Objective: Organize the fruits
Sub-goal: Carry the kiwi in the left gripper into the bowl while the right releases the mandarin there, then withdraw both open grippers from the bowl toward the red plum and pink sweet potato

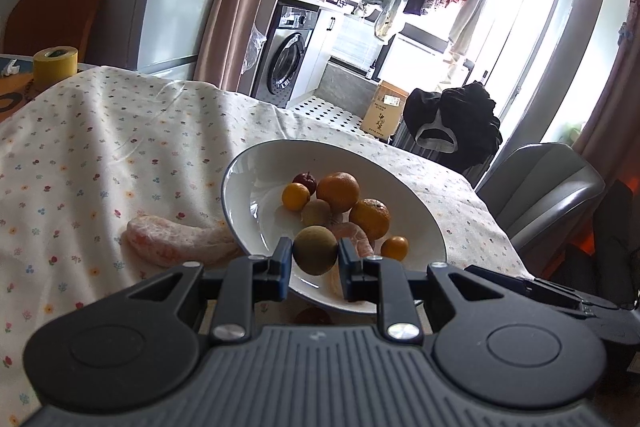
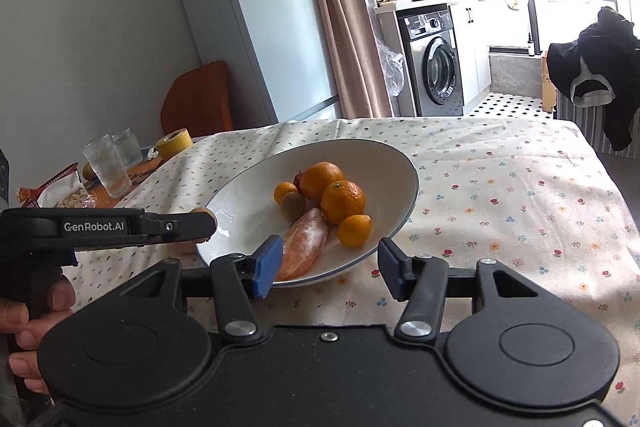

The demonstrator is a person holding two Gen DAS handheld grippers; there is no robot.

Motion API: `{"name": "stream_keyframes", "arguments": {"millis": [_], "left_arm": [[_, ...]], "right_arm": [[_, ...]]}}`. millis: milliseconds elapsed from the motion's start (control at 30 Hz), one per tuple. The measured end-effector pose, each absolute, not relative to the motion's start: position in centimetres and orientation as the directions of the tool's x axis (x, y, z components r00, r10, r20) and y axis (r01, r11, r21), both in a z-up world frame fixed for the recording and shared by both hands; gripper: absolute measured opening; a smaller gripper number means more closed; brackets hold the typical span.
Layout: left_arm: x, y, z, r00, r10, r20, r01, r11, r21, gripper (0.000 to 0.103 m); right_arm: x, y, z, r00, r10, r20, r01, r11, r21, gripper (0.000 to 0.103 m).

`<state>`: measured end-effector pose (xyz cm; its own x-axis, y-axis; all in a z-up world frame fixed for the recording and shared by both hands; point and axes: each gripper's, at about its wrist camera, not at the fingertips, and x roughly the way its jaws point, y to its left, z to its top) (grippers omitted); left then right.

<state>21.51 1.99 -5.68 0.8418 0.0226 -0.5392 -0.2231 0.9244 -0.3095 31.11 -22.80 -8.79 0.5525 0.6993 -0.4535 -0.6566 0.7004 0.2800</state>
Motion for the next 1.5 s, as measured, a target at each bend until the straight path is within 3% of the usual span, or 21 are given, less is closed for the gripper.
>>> {"name": "stream_keyframes", "arguments": {"millis": [133, 500, 833, 1100, 1200, 1500], "left_arm": [[21.5, 1.9, -5.7, 0.843, 0.044, -0.537, -0.241, 0.922, -0.302, 0.034], [19.5, 3.7, -5.5, 0.837, 0.081, -0.541, -0.286, 0.907, -0.308, 0.040], [17.6, 5.1, -5.3, 0.833, 0.125, -0.540, -0.324, 0.900, -0.292, 0.065], [16.0, 6.0, -5.0, 0.829, 0.143, -0.540, -0.339, 0.897, -0.284, 0.072], [15.5, 6.2, -4.9, 0.826, 0.151, -0.542, -0.347, 0.895, -0.280, 0.083], [13.6, 6.6, -4.9, 0.823, 0.138, -0.551, -0.351, 0.886, -0.302, 0.091]], "right_arm": [[30.7, -23.0, -8.9, 0.546, 0.702, -0.457, -0.656, 0.697, 0.288, 0.053], [29.6, -22.5, -8.6, 0.523, 0.716, -0.463, -0.676, 0.679, 0.287, 0.053], [28.4, -21.1, -8.1, 0.506, 0.722, -0.473, -0.699, 0.664, 0.265, 0.053], [27.2, -20.2, -7.7, 0.497, 0.728, -0.473, -0.709, 0.654, 0.262, 0.053], [26.8, -19.8, -7.5, 0.498, 0.728, -0.471, -0.711, 0.654, 0.258, 0.060], [25.3, -19.6, -7.1, 0.514, 0.725, -0.459, -0.712, 0.659, 0.244, 0.074]]}}
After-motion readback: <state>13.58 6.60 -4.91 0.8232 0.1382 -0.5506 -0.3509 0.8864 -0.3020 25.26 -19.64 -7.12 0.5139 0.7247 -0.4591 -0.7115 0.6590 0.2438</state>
